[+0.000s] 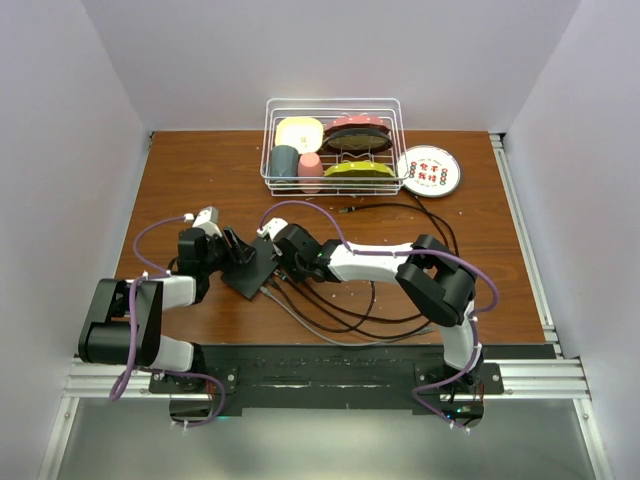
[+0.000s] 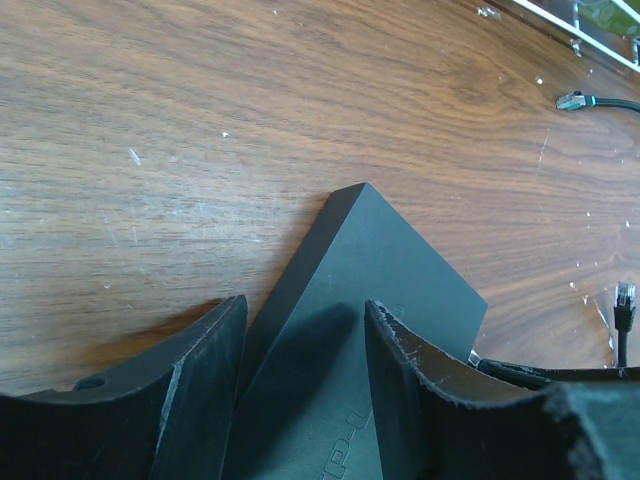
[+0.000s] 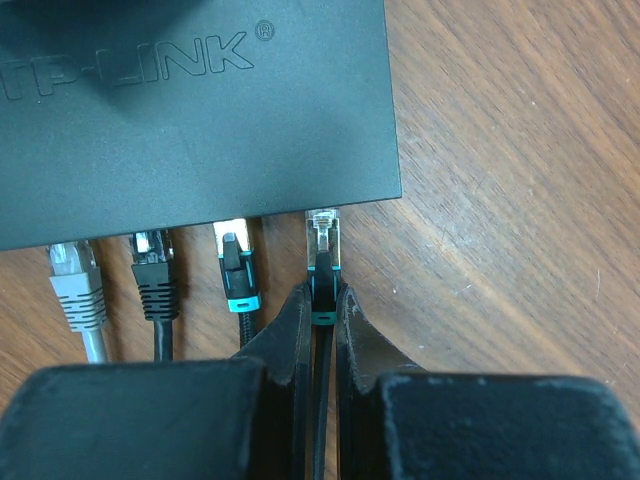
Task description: Insert the plug into the switch port
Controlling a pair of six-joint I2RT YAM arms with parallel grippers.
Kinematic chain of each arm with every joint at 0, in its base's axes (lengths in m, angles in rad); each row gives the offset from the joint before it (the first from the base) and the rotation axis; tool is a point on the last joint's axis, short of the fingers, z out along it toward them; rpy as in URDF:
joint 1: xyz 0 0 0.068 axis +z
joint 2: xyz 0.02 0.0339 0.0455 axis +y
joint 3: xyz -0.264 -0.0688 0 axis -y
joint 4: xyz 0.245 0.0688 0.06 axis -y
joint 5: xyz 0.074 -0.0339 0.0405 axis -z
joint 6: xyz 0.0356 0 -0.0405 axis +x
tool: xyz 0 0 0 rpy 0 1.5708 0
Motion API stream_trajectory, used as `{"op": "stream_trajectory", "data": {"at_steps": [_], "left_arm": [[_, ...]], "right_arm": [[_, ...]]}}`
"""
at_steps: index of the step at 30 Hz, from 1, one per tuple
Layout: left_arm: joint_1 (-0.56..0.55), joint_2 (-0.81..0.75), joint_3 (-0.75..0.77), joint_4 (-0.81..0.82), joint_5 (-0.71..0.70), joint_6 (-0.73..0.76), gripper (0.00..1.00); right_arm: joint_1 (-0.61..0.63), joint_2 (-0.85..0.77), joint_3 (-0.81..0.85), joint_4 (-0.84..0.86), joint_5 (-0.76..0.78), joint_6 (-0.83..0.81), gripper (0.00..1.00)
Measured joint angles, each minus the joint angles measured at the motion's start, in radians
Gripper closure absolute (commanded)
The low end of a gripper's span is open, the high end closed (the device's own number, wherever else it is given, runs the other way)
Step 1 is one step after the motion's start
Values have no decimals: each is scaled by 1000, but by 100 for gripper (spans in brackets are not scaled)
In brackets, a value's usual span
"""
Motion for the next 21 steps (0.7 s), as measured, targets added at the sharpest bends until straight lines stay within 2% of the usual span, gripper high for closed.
{"op": "stream_trajectory", "data": {"at_steps": [16,17,18,21], "left_arm": [[0,8,-1,16,26,1,46],[0,8,-2,18,30,1,45],[1,8,-2,19,33,1,35],[0,9,-3,24,46,0,17]], "right_arm": [[0,0,0,7,-6,-1,100],[0,0,0,6,-6,-1,100],[0,1,0,7,-7,-1,100],[0,2,0,9,-9,-3,100]]}}
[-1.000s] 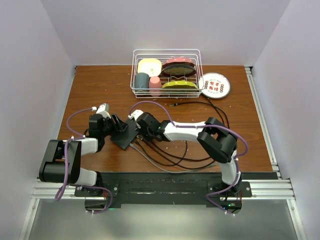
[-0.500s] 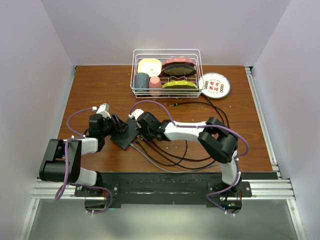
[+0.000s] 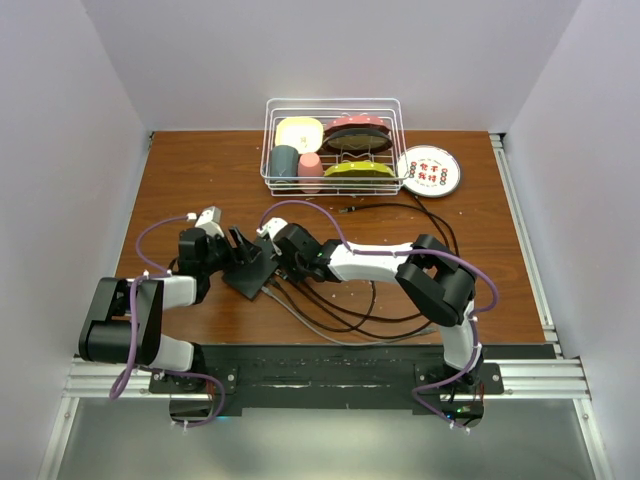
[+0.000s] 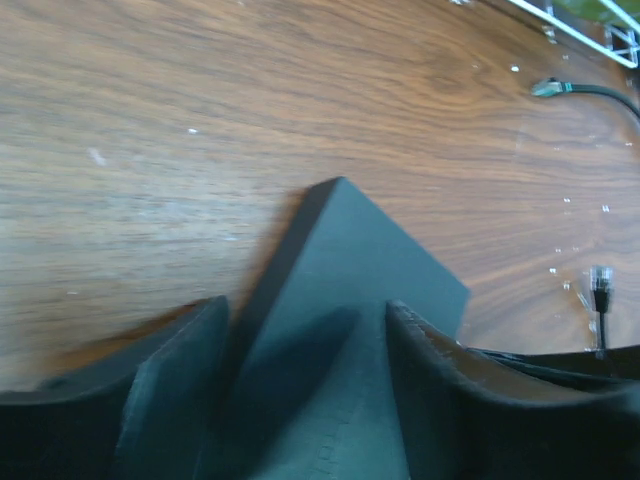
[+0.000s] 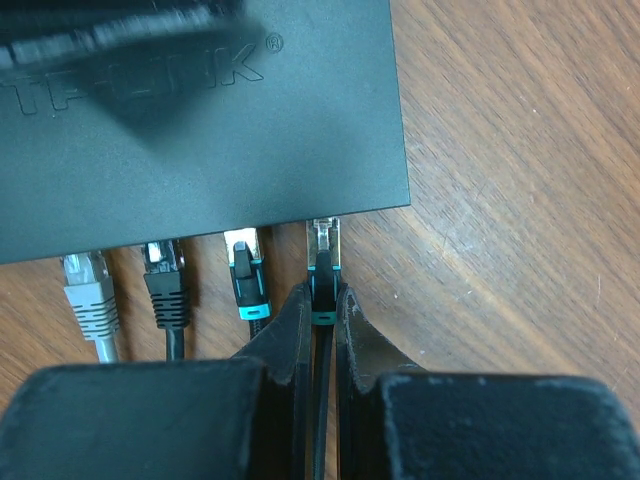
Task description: Insert the plug into the switch port
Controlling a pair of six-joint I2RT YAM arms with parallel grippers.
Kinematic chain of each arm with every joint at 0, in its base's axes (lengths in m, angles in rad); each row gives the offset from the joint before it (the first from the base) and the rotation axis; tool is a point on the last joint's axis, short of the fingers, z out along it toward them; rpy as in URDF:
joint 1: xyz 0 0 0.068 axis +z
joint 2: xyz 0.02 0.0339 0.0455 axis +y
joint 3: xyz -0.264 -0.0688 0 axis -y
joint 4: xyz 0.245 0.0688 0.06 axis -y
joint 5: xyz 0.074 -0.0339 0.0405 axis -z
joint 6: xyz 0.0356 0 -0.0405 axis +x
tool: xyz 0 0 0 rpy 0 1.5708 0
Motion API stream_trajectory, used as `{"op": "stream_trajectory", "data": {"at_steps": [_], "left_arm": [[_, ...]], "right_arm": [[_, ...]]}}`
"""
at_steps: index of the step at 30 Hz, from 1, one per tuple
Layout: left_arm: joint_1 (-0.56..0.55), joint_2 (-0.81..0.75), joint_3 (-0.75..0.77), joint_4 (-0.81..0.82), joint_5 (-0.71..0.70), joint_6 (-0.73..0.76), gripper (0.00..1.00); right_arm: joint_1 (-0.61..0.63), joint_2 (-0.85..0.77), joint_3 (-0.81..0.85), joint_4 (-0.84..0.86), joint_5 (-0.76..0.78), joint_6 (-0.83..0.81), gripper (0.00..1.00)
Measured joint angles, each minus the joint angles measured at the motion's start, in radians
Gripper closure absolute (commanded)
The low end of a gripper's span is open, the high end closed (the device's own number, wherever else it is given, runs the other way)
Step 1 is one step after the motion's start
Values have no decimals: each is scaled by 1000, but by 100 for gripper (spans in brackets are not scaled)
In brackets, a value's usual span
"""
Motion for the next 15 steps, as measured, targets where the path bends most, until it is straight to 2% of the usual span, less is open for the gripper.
{"op": "stream_trajectory", "data": {"at_steps": [3,6,10,15], "left_arm": [[-2,0,2,8,9,0,13],[-2,9,14,8,8,0,13],[-2,52,45,23,15,1,21],[-2,116,51,99,61,-1,35]], "right_arm": [[0,3,3,0,0,-2,100],[0,13,15,1,0,-5,100],[0,17,21,0,0,-7,100],[0,27,31,0,0,-8,100]]}}
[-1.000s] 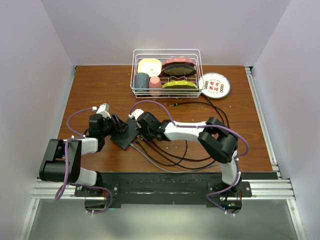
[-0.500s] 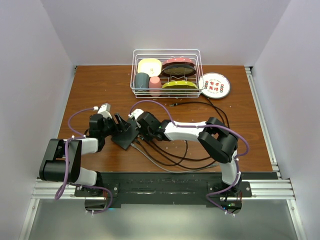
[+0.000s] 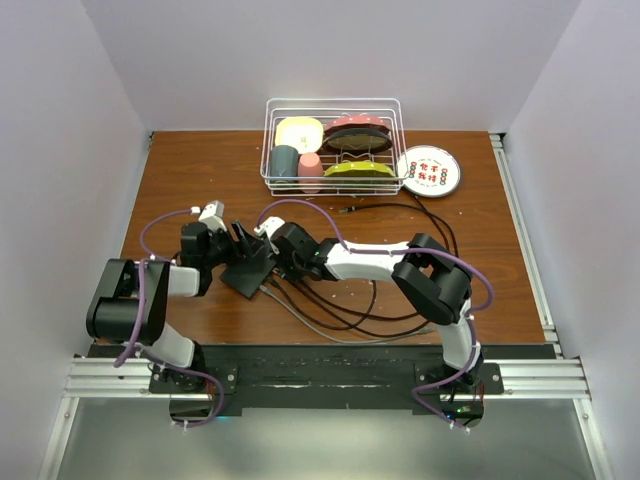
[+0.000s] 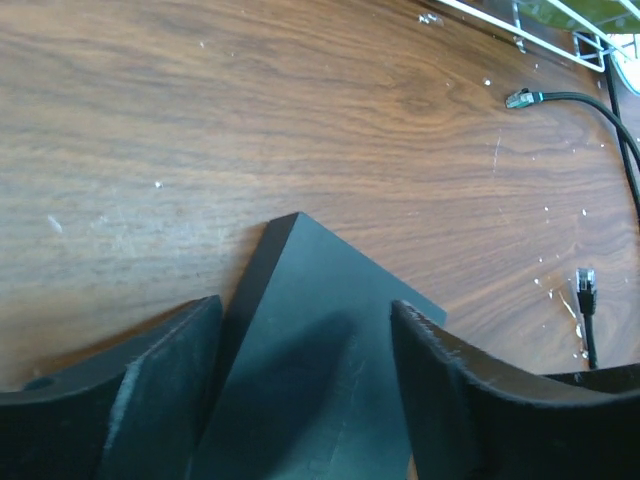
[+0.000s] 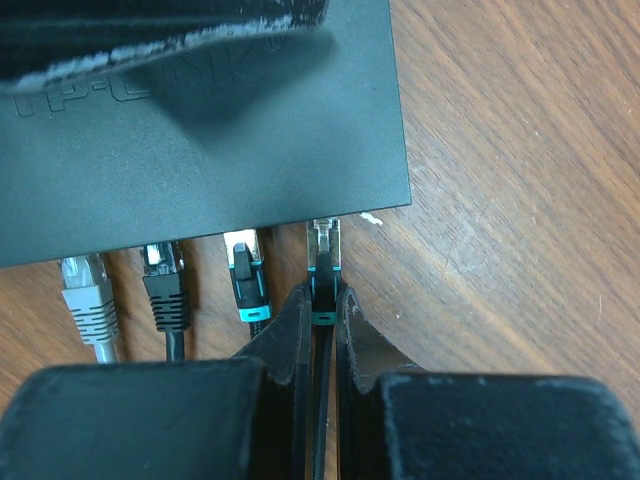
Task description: Insert the plug into the switch port
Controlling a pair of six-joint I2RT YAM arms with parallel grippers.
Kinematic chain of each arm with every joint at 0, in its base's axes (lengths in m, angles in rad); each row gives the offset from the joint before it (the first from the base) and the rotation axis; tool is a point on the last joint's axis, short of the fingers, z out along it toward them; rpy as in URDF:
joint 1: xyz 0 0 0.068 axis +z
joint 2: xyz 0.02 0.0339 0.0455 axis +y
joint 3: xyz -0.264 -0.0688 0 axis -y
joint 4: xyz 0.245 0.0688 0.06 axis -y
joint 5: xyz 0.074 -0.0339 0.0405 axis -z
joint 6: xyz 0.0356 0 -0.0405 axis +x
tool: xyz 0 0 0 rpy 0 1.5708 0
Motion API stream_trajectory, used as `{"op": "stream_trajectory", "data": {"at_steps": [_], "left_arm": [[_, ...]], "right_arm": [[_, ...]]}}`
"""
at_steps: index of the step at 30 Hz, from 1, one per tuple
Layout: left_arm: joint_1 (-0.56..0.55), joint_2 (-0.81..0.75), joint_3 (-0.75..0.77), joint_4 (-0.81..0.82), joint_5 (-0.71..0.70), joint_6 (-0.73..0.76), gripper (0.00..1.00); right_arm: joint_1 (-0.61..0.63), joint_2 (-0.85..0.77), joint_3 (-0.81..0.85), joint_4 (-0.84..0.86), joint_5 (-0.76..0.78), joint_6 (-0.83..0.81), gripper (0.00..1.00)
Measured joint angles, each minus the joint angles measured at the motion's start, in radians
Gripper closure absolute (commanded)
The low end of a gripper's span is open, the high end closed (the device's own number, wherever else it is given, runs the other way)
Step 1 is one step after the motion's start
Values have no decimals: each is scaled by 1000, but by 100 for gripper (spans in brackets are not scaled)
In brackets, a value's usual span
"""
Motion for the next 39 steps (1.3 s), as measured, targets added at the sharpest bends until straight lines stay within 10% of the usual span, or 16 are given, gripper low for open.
{"op": "stream_trajectory", "data": {"at_steps": [14,39], "left_arm": [[16,57,-1,67,23,1,66],[7,74,-1,103,40,2,78]], "right_arm": [[-3,2,13,-32,4,-2,100],[-23,3,47,-84,-64,-109,100]]}}
